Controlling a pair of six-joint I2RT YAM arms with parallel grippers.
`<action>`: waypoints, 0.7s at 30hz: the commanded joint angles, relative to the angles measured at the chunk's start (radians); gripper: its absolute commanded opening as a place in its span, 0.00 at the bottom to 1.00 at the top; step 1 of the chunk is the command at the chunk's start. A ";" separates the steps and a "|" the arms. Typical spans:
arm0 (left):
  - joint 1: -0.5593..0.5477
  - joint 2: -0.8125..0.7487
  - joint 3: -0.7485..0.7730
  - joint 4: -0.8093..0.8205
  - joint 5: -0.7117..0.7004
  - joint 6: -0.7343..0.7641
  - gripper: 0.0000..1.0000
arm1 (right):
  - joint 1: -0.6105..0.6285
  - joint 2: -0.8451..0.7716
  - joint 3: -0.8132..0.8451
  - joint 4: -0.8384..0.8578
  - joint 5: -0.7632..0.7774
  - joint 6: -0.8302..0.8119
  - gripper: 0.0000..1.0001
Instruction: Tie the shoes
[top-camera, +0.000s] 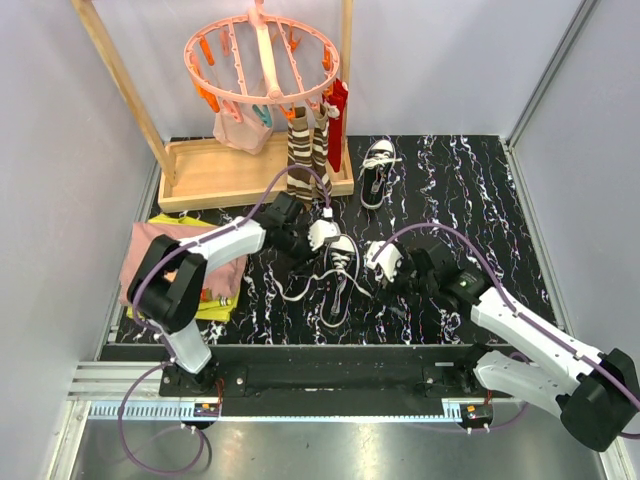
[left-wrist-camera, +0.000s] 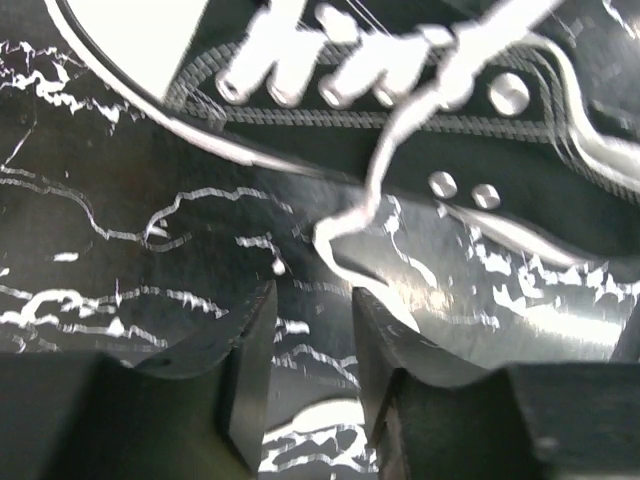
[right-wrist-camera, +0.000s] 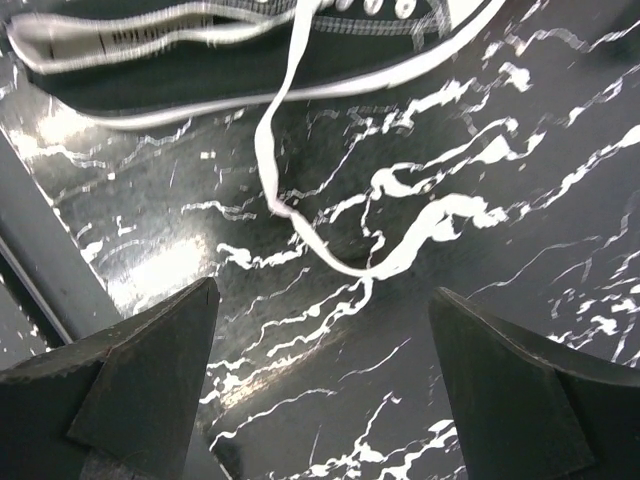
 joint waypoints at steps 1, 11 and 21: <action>-0.023 0.050 0.054 -0.016 -0.043 -0.096 0.48 | -0.008 -0.027 -0.016 0.003 0.012 -0.004 0.95; -0.023 -0.106 -0.124 -0.211 -0.098 0.229 0.65 | -0.085 0.005 -0.002 -0.040 0.021 -0.042 0.94; -0.068 -0.071 -0.219 -0.149 -0.232 0.390 0.38 | -0.089 -0.062 0.004 -0.045 0.029 -0.033 0.94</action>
